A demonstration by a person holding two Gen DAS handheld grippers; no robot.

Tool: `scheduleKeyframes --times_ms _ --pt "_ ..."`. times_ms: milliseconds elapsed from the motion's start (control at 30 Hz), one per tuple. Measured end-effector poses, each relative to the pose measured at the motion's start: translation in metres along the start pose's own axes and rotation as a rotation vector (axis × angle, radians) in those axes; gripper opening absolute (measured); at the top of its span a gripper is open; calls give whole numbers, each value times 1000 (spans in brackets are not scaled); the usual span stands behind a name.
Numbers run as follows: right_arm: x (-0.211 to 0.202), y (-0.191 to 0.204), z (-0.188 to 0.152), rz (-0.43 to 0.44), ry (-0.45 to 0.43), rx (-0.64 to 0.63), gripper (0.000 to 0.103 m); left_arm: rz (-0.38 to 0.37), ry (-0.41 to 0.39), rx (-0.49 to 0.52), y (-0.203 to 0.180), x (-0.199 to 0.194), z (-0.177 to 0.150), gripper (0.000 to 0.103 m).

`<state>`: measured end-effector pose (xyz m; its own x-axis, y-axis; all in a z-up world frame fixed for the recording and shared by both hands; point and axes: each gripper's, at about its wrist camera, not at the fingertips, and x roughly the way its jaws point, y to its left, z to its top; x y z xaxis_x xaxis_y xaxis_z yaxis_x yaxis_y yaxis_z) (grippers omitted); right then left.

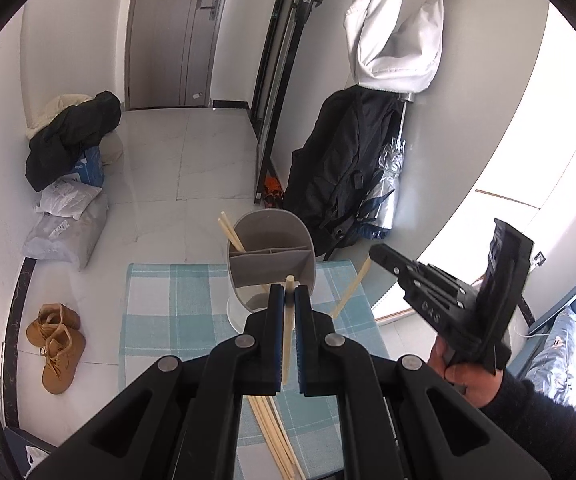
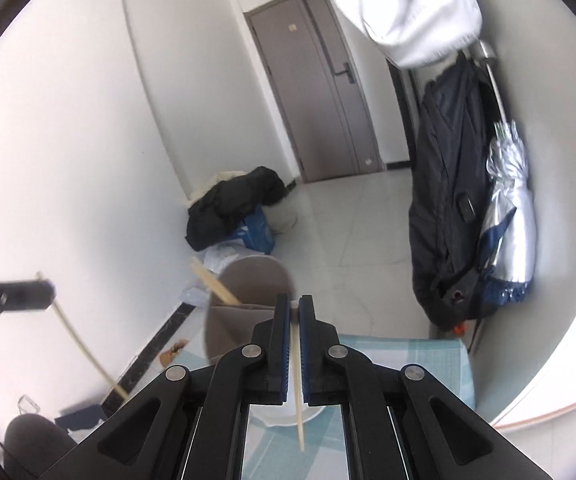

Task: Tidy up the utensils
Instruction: 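Hold the left gripper's chopstick above the holder while the right gripper withdraws, then open the left gripper to drop its chopstick into the white holder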

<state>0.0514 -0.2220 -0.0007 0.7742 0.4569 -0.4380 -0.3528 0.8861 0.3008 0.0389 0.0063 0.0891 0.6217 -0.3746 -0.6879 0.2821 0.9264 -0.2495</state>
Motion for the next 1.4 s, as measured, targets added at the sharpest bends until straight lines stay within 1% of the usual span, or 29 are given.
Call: scheduleKeyframes --times_ms 133,267,400,533,700,833,933,1033,1133,1200,1233,1267,1300,1333,1367,1400 --pt "-19 14 4 8 -34 -25 3 -4 -21 3 -6 -6 8 1" --pt "-35 26 22 22 -69 -59 4 -8 -42 5 -10 -9 22 1" --pt "-46 37 61 35 -122 -95 4 -4 -85 5 -13 -13 44 1" --pt "-43 41 96 51 -161 -121 4 -3 -125 -9 -11 -11 68 1" --pt "-20 45 127 63 -176 -152 4 7 -147 -21 -2 5 91 1" --pt "4 46 137 72 -164 -171 4 5 -146 -29 10 23 103 1" --pt "26 44 136 82 -138 -180 4 13 -131 -30 20 41 106 1" --pt "45 42 130 94 -113 -189 4 0 -118 -33 29 56 105 1" --pt "63 43 120 115 -75 -216 4 -6 -75 -46 41 72 102 1" --pt "77 44 111 136 -27 -236 4 31 -69 -57 48 78 101 1" --pt "82 45 107 140 -5 -245 7 36 -61 -53 51 80 102 3" --pt "89 47 102 143 31 -251 7 54 -59 -61 55 82 101 6" --pt "92 47 97 142 46 -250 7 76 -58 -79 60 82 100 16" --pt "93 46 93 140 51 -251 9 71 -60 -100 67 80 99 32" --pt "92 45 90 132 50 -251 9 71 -66 -122 73 77 98 44" --pt "91 43 88 124 47 -247 13 82 -72 -136 77 75 97 53"
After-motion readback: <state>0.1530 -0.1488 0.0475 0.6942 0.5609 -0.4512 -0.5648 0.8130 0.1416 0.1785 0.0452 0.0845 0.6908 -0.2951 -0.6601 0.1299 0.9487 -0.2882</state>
